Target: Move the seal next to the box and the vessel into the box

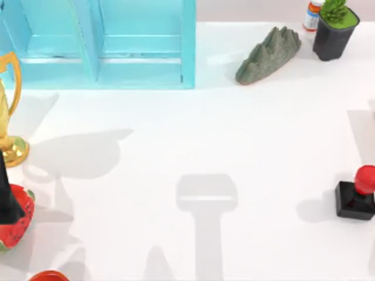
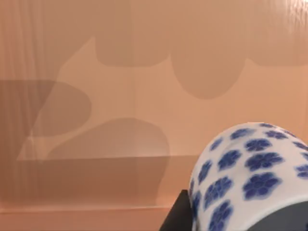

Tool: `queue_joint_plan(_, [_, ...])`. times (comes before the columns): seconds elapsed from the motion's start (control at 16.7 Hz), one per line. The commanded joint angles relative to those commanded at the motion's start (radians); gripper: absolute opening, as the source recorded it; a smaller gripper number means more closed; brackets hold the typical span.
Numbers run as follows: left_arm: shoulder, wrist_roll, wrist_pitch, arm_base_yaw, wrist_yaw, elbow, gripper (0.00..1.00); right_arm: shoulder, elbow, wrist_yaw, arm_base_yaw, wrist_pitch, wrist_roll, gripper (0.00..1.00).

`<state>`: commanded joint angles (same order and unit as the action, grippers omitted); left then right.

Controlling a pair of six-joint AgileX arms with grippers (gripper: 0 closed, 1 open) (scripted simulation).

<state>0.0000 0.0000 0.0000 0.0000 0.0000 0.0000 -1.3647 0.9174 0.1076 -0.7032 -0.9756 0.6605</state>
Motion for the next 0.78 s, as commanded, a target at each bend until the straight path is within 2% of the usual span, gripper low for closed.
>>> queue_joint_plan(0.48, [0.0, 0.0, 0.0, 0.0, 0.0, 0.0, 1.0, -0.147, -0.044, -0.044, 0.06, 0.12, -0.025, 0.0])
queue_joint_plan(0.72, [0.0, 0.0, 0.0, 0.0, 0.0, 0.0, 1.0, -0.149, -0.046, -0.044, 0.061, 0.122, -0.027, 0.0])
queue_joint_plan(0.78, [0.0, 0.0, 0.0, 0.0, 0.0, 0.0, 1.0, -0.149, -0.046, -0.044, 0.061, 0.122, -0.027, 0.08])
